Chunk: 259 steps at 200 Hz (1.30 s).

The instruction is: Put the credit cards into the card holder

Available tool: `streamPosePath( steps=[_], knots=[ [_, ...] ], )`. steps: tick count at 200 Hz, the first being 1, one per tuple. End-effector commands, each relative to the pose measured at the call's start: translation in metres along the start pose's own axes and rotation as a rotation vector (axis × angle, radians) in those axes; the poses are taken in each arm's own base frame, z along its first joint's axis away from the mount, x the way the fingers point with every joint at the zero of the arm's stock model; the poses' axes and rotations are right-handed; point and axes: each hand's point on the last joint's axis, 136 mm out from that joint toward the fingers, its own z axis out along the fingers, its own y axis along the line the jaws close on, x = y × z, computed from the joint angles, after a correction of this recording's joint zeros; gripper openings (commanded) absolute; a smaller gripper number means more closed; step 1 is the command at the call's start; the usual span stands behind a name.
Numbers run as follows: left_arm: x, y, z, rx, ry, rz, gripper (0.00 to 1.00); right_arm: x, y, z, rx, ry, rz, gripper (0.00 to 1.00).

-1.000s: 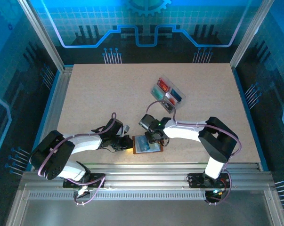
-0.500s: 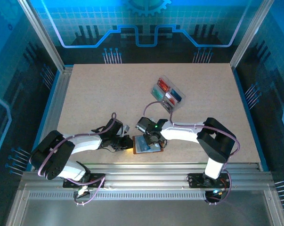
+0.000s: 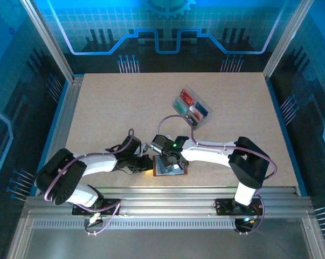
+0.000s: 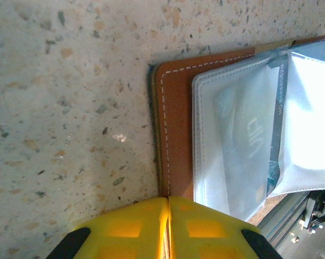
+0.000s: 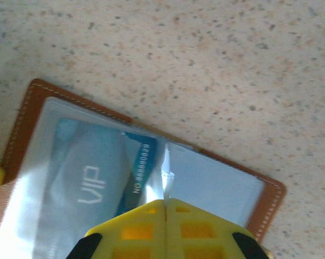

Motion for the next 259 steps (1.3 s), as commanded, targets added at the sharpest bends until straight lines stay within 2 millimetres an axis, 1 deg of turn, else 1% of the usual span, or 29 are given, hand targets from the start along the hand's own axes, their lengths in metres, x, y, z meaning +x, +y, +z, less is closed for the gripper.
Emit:
streamPosePath(
  steps=[1, 23, 37, 79, 108, 115, 123, 133, 164, 181, 200, 218, 230, 241, 248, 259],
  knots=[
    [0.019, 0.030, 0.008, -0.109, 0.050, -0.041, 0.13, -0.012, 0.030, -0.010, -0.161, -0.021, 0.006, 0.06],
    [0.020, 0.028, 0.008, -0.105, 0.051, -0.040, 0.13, -0.019, 0.044, -0.009, -0.281, -0.013, 0.042, 0.11],
    [0.020, 0.028, 0.008, -0.103, 0.052, -0.041, 0.13, -0.021, 0.048, -0.006, -0.332, -0.005, 0.071, 0.11],
    [0.020, 0.027, 0.009, -0.097, 0.051, -0.040, 0.13, -0.028, 0.051, 0.004, -0.412, 0.012, 0.158, 0.11],
    [0.019, 0.025, 0.010, -0.093, 0.052, -0.040, 0.13, -0.029, 0.066, 0.013, -0.490, 0.022, 0.193, 0.12],
    [0.019, 0.025, 0.010, -0.091, 0.052, -0.040, 0.13, -0.031, 0.069, 0.013, -0.512, 0.020, 0.199, 0.14],
    [0.019, 0.025, 0.010, -0.091, 0.053, -0.042, 0.13, -0.031, 0.071, 0.014, -0.524, 0.020, 0.198, 0.19],
    [0.019, 0.025, 0.010, -0.091, 0.053, -0.043, 0.13, -0.030, 0.070, 0.015, -0.515, 0.022, 0.195, 0.24],
    [0.019, 0.025, 0.009, -0.096, 0.052, -0.040, 0.13, -0.026, 0.059, 0.011, -0.473, 0.015, 0.184, 0.35],
    [0.019, 0.025, 0.009, -0.096, 0.048, -0.040, 0.13, -0.023, 0.054, 0.007, -0.461, 0.010, 0.175, 0.39],
    [0.019, 0.024, 0.009, -0.089, 0.051, -0.043, 0.13, -0.018, 0.045, 0.002, -0.432, -0.003, 0.171, 0.47],
    [0.019, 0.022, 0.008, -0.073, 0.054, -0.049, 0.14, -0.014, 0.038, -0.004, -0.423, -0.018, 0.165, 0.52],
    [0.019, 0.021, 0.008, -0.067, 0.055, -0.054, 0.14, -0.013, 0.038, -0.010, -0.447, -0.031, 0.153, 0.59],
    [0.019, 0.021, 0.008, -0.065, 0.055, -0.057, 0.14, -0.012, 0.039, -0.015, -0.477, -0.038, 0.151, 0.62],
    [0.018, 0.021, 0.007, -0.062, 0.054, -0.060, 0.14, -0.010, 0.036, -0.017, -0.479, -0.042, 0.157, 0.64],
    [0.018, 0.020, 0.007, -0.056, 0.054, -0.062, 0.14, -0.009, 0.030, -0.018, -0.472, -0.049, 0.168, 0.65]
  ],
)
